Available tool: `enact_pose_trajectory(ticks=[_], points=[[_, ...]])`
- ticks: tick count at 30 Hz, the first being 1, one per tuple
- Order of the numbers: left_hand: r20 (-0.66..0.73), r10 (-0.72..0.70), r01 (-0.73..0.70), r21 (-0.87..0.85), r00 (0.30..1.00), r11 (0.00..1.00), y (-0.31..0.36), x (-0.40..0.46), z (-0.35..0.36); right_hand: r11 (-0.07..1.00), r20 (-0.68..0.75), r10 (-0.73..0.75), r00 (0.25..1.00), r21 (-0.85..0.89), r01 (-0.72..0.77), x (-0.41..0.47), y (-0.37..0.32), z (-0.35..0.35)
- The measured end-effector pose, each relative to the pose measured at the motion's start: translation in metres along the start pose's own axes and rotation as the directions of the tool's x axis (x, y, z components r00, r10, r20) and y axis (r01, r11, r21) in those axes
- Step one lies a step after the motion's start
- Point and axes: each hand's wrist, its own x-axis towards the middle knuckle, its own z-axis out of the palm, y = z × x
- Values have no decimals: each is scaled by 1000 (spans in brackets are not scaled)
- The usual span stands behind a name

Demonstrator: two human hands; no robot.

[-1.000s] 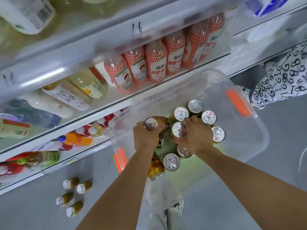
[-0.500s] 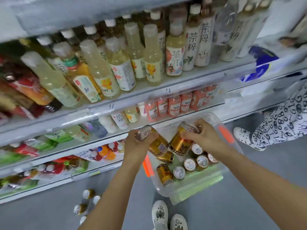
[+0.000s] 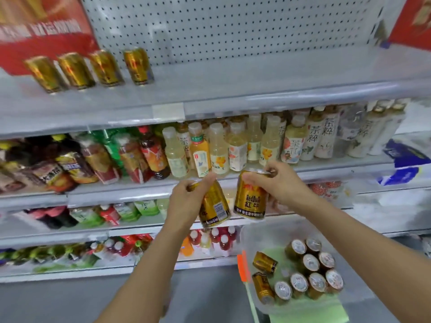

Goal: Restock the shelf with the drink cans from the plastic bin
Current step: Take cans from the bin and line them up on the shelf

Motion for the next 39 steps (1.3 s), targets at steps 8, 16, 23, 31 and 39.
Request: enact_pose_trajectory(ticks=[8,16,23,31,39], points=[[-25,99,-97,48,995,994,34,30,-100,986,24,-149,989,-76,150,12,-93,56],[-32,201,-196,115,979,974,55,80,-242,961,-9,-270,963,-67,269,35,-194,154],[-114,281,-255,199,953,946,67,124,-358,937,-59,-337,940,81,341,65,-288,238],[-223,245,-210,170,944,963,60,174,-446,913,-81,-408,909,-23,408,135,-371,336],[-257,203,-182,102,945,978,56,209,-483,923,-77,-360,930,-176,343,195,-394,402]])
